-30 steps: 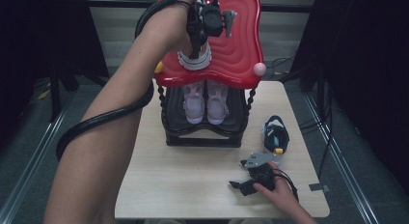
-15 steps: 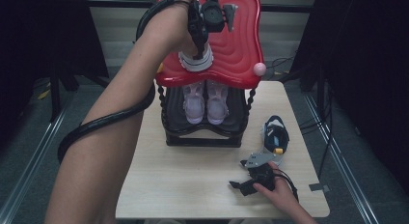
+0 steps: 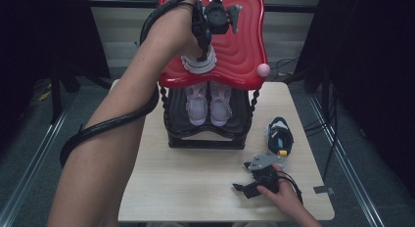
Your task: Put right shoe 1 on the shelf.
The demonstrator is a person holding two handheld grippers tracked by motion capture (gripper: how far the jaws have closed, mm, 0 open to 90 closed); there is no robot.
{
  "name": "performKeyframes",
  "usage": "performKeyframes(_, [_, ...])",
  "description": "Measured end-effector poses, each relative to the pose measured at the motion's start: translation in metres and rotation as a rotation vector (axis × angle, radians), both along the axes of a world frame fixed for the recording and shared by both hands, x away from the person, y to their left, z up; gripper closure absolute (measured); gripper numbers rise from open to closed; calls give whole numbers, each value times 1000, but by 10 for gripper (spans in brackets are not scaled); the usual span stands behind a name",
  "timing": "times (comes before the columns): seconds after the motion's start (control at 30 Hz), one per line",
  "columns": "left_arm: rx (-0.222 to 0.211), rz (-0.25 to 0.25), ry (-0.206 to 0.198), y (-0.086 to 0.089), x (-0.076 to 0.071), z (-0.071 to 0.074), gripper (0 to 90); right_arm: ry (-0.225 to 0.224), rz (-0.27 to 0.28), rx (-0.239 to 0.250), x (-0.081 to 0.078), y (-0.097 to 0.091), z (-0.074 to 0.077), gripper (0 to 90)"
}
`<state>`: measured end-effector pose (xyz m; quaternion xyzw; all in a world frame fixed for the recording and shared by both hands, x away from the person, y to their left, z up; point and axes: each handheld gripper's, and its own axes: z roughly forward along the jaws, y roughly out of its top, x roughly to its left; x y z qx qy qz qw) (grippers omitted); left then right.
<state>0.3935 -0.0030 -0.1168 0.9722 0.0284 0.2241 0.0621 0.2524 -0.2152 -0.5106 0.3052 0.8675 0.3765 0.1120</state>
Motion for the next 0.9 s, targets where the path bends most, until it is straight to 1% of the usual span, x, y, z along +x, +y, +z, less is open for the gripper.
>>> performKeyframes(0.1, [9, -11, 5, 2, -1, 0, 667, -1, 0, 0, 0, 0, 0, 117])
performKeyframes(0.33, [-7, -9, 11, 5, -1, 0, 667, -1, 0, 0, 0, 0, 0, 117])
performKeyframes(0.57, [2, -7, -1, 5, -1, 0, 649, 0, 0, 0, 0, 0, 0, 117])
performKeyframes(0.6, [8, -9, -2, 5, -1, 0, 644, 0, 0, 0, 0, 0, 0, 117])
performKeyframes(0.73, [-14, 6, -10, 6, 0, 0, 620, 0, 0, 0, 0, 0, 0, 117])
performKeyframes(0.8, [-21, 13, -15, 8, 0, 2, 596, 0, 0, 0, 0, 0, 0, 117])
performKeyframes(0.83, [-27, 21, -8, 8, 1, 2, 586, 0, 0, 0, 0, 0, 0, 117])
performKeyframes(0.9, [-40, 32, -17, 10, 2, 2, 558, 0, 0, 0, 0, 0, 0, 117])
